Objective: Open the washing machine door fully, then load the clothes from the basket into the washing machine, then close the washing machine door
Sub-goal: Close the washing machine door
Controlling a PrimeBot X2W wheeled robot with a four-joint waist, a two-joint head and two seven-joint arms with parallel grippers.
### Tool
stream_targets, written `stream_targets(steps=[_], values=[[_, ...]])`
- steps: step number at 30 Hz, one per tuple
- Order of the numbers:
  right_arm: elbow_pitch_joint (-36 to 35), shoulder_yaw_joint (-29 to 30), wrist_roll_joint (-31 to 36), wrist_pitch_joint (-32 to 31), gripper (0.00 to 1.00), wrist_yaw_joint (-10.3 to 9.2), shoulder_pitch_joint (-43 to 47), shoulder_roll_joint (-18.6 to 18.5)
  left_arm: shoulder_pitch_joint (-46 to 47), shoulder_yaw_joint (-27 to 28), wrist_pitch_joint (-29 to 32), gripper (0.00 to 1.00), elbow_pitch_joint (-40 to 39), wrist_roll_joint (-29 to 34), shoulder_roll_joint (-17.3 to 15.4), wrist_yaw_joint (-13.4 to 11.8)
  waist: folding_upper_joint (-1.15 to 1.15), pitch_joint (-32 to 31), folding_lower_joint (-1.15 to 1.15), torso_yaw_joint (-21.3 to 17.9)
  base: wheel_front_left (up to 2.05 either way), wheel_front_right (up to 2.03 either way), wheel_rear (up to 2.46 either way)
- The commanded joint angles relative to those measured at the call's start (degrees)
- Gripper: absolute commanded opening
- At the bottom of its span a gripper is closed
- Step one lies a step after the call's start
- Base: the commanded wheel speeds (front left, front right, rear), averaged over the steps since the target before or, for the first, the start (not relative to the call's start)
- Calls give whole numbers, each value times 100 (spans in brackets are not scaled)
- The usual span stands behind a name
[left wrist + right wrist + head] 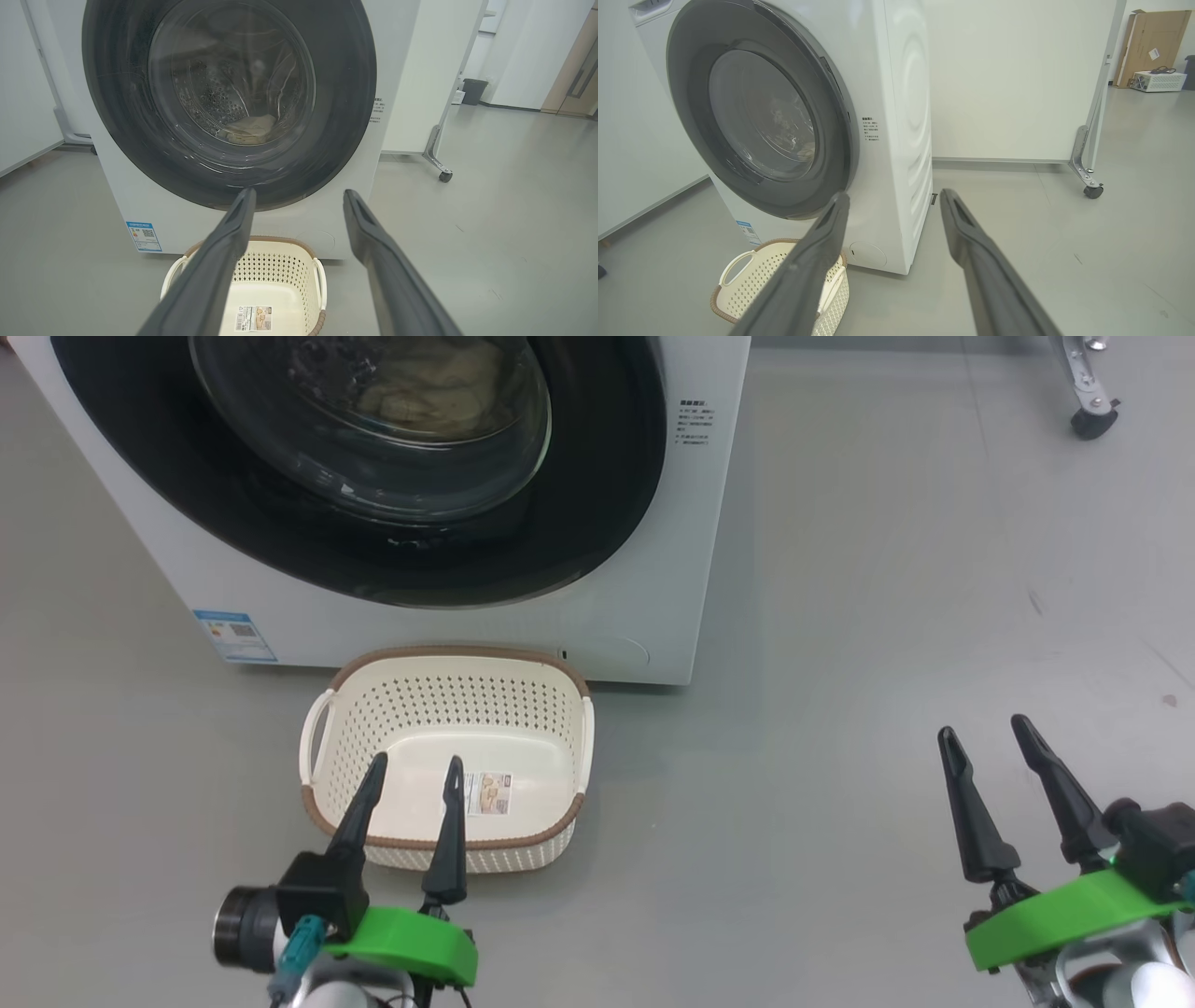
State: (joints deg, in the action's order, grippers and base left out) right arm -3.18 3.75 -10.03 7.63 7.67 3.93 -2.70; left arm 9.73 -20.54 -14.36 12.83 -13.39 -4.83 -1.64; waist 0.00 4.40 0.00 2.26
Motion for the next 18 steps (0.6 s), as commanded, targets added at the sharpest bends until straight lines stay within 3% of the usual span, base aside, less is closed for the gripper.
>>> stream_targets(steps=[1,18], values=[[-215,-64,-35,52,100,-19,-95,-19,88,226,-63,100,-212,-61,-103,-56,0,-21,0,-21,0,0,0],[-277,223,-208,136,100,-19,239,-19,-106,247,-57,100,-362,-105,-186,-210,0,-63,0,-91,0,0,0]])
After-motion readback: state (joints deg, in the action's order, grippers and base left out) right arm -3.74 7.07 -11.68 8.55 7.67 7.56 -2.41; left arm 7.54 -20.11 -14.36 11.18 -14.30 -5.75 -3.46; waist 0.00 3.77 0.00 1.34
